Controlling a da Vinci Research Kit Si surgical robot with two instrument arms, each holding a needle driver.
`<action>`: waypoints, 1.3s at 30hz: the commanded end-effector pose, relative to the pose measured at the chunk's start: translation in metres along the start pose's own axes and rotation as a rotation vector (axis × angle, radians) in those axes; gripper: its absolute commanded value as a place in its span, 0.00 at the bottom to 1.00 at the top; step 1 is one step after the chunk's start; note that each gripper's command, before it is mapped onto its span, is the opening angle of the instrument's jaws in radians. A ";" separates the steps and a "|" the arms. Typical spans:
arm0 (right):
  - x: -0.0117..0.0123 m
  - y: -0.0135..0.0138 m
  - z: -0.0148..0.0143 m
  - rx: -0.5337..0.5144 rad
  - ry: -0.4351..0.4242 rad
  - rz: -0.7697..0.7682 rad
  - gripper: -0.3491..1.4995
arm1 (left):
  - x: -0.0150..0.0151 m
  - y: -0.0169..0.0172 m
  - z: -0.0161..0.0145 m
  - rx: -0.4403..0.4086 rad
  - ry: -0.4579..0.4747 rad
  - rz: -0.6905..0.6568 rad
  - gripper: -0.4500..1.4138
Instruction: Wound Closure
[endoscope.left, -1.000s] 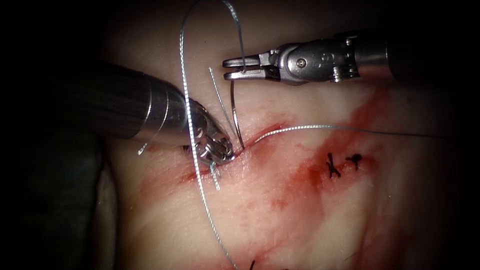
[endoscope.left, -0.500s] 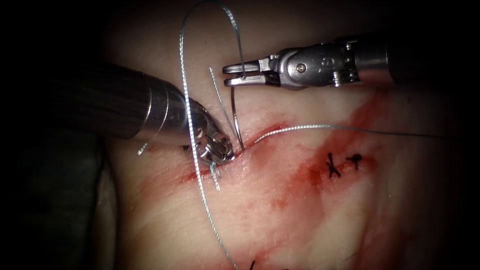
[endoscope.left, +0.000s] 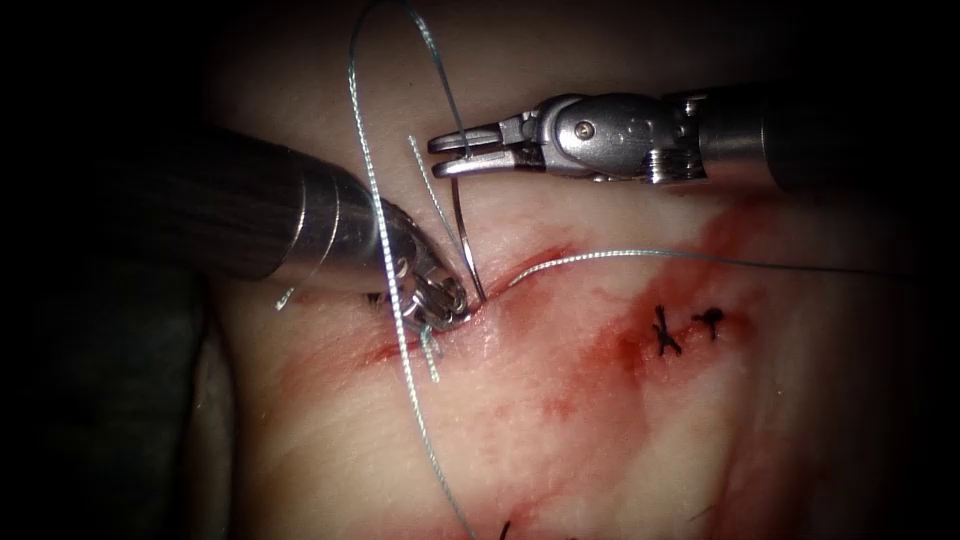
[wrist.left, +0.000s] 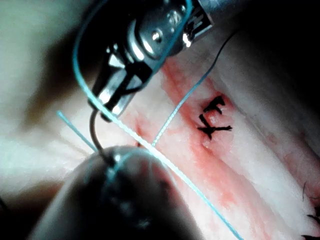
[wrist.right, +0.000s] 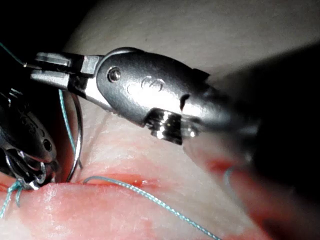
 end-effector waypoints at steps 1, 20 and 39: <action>-0.0003 0.0006 0.0006 -0.001 0.002 -0.002 0.00 | 0.0003 -0.0002 0.0006 0.000 -0.001 0.001 0.00; -0.0005 0.0010 0.0007 -0.003 -0.023 0.127 0.00 | 0.0002 -0.0001 0.0007 0.000 -0.006 0.004 0.00; -0.0010 0.0012 0.0006 -0.001 -0.046 0.200 0.00 | 0.0001 0.0001 0.0009 -0.001 -0.009 0.000 0.00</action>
